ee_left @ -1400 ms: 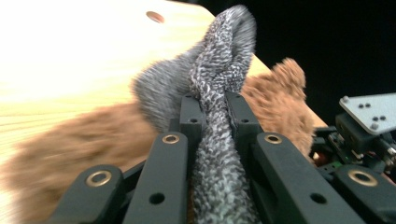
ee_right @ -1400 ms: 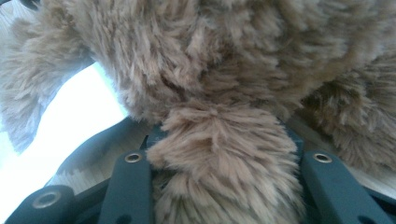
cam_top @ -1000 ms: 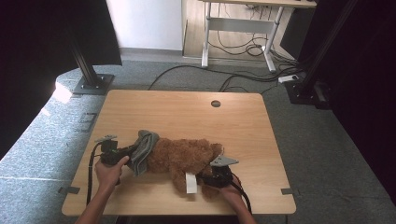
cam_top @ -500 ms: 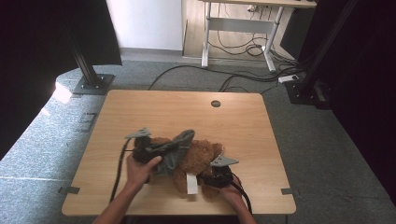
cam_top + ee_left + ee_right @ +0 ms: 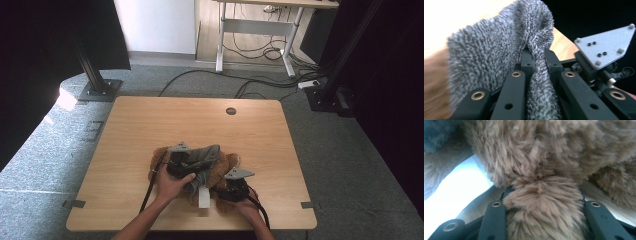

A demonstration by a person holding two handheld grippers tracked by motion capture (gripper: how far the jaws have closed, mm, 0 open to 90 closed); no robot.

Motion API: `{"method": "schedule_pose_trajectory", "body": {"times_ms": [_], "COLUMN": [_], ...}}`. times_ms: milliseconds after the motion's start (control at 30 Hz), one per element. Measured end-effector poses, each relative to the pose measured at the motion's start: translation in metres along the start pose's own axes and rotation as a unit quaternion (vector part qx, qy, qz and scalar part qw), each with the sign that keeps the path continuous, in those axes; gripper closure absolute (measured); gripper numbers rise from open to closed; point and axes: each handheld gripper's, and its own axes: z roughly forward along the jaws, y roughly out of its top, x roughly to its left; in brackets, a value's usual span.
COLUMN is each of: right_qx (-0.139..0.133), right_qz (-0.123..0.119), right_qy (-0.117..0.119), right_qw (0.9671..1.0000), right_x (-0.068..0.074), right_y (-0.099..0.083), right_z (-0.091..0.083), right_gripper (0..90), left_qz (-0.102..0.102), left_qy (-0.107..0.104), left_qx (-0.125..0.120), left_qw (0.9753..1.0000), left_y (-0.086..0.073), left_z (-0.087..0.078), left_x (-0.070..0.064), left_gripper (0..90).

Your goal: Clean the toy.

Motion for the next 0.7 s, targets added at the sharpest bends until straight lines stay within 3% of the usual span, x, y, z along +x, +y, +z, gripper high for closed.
{"method": "schedule_pose_trajectory", "body": {"times_ms": [67, 233, 400, 533, 633, 700], "right_qx": [-0.001, -0.003, -0.001, 0.000, -0.003, -0.010], "right_qz": [0.001, 0.001, 0.000, 0.002, -0.003, -0.010], "right_qy": [0.002, 0.003, 0.002, 0.006, 0.003, 0.006], "right_qw": [1.0000, 1.0000, 1.0000, 1.0000, 1.0000, 0.9999], "right_x": [-0.001, -0.001, 0.000, -0.002, -0.001, 0.000], "right_y": [0.000, 0.000, 0.000, 0.000, 0.000, 0.001], "right_z": [0.000, -0.001, -0.001, -0.002, -0.003, -0.006], "right_gripper": [56.1, 56.2, 56.2, 56.0, 51.9, 45.6], "left_qz": [0.003, -0.029, -0.062, -0.080, -0.106, -0.105], "left_qy": [0.025, 0.057, 0.083, 0.090, 0.071, 0.066], "left_qx": [-0.007, -0.031, -0.066, -0.065, -0.073, -0.077], "left_qw": [0.9997, 0.9975, 0.9925, 0.9905, 0.9892, 0.9893], "left_y": [-0.001, -0.002, -0.003, -0.010, -0.021, -0.026], "left_z": [-0.012, -0.044, -0.073, -0.082, -0.082, -0.082], "left_x": [0.007, 0.036, 0.059, 0.073, 0.080, 0.079], "left_gripper": [80.0, 79.8, 79.8, 79.5, 79.5, 79.7]}}
